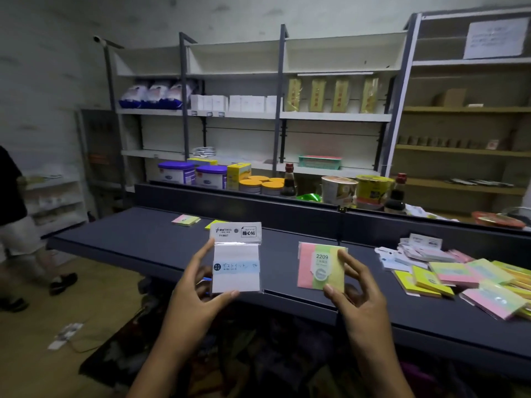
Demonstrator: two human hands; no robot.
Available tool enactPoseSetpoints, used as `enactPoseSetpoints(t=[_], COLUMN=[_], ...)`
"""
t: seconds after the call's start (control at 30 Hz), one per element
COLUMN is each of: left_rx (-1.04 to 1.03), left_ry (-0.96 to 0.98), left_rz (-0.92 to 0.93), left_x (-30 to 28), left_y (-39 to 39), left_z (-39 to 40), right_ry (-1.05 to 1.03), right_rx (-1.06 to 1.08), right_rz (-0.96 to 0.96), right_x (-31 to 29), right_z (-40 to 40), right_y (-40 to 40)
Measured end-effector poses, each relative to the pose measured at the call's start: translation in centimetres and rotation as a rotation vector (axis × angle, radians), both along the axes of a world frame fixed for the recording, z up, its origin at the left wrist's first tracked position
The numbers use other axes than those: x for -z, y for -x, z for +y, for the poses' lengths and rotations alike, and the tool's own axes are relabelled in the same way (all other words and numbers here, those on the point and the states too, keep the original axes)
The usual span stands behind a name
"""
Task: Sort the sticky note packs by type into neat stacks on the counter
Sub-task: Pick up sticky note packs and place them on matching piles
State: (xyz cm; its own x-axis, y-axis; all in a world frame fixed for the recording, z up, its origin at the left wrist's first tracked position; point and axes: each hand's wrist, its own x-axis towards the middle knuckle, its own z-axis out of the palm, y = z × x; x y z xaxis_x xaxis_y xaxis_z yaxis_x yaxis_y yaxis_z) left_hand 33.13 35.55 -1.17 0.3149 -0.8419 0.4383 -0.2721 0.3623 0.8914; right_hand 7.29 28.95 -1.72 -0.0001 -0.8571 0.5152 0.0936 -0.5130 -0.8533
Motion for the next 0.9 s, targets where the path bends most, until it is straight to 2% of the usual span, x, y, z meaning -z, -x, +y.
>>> enactPoseSetpoints(t=[0.23,0.57,0.9], left_rx=[-0.043,-0.122,-0.027], left_ry=[-0.002,-0.028,-0.056], left_rz=[-0.016,-0.075,-0.097], left_x=[-0.1,-0.9,-0.2], left_y=[-3.9,-8.7,-12.6], left_z=[-1.2,-7.7,-16.7], right_ry=[0.029,0.073,0.052], right_rx=[-0.017,-0.043,0.001], right_rz=[0.019,0.026,0.072], right_x=[-0.5,-0.7,-1.1], right_z=[-2.8,-11.0,-17.6], right_y=[-3.6,-8.5,-12.1])
